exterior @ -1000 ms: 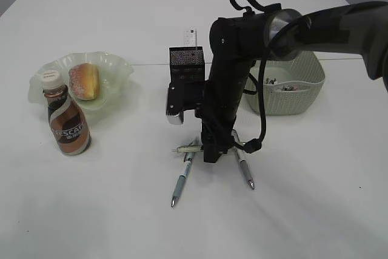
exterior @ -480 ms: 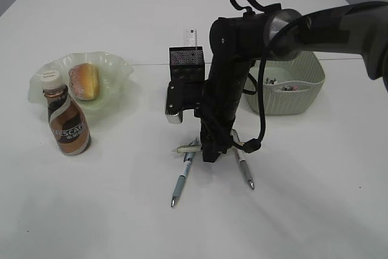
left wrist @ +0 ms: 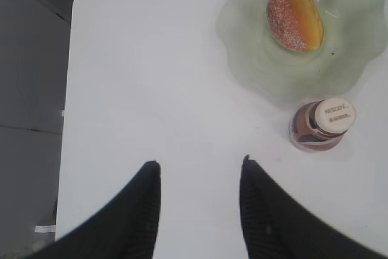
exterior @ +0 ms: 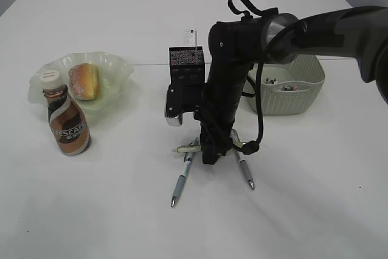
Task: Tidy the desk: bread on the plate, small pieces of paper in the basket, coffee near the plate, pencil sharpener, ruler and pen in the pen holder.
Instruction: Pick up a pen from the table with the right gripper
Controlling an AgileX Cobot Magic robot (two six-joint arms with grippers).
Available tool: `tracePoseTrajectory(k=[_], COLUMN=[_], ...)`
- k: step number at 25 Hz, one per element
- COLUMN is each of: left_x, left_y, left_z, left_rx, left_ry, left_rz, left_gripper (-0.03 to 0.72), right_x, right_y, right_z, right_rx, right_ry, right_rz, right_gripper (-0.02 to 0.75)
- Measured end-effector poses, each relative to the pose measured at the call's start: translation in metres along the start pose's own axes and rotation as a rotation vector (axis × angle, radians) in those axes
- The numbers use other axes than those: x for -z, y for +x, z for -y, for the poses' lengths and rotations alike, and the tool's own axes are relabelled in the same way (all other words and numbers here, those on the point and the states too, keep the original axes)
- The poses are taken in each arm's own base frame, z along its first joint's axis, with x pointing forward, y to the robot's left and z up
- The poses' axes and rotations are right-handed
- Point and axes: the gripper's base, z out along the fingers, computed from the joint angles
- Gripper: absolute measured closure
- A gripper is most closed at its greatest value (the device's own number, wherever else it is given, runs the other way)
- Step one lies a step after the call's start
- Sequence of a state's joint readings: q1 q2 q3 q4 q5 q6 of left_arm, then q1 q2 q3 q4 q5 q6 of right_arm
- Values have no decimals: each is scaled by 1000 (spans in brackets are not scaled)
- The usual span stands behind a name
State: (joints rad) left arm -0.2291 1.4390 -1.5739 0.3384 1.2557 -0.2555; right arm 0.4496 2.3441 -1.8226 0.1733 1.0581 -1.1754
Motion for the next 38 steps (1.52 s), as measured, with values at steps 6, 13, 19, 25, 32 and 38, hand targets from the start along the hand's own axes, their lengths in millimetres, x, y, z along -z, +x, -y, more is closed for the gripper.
tracePoseTrajectory(k=[6, 13, 19, 25, 32, 38], left_x=[0, 0, 0, 0, 0, 0], left_y=[0, 0, 0, 0, 0, 0], left_z=[0, 0, 0, 0, 0, 0], left_rx=[0, 0, 0, 1, 1, 2], left_ry=[0, 0, 0, 4, 4, 5], left_rz=[0, 0, 0, -1, -1, -1], left_gripper=[370, 370, 370, 370, 371, 371], right_x=[0, 0, 2, 18, 43, 45], right_y=[0, 0, 2, -5, -17, -17], right_z=[0, -1, -5, 2, 15, 15], right_rx=[0, 0, -10, -238, -621, -814], right_ry=[1, -11, -63, -53, 19, 16], right_rz=[1, -5, -26, -23, 36, 39], right_gripper=[271, 484, 622, 626, 627, 627])
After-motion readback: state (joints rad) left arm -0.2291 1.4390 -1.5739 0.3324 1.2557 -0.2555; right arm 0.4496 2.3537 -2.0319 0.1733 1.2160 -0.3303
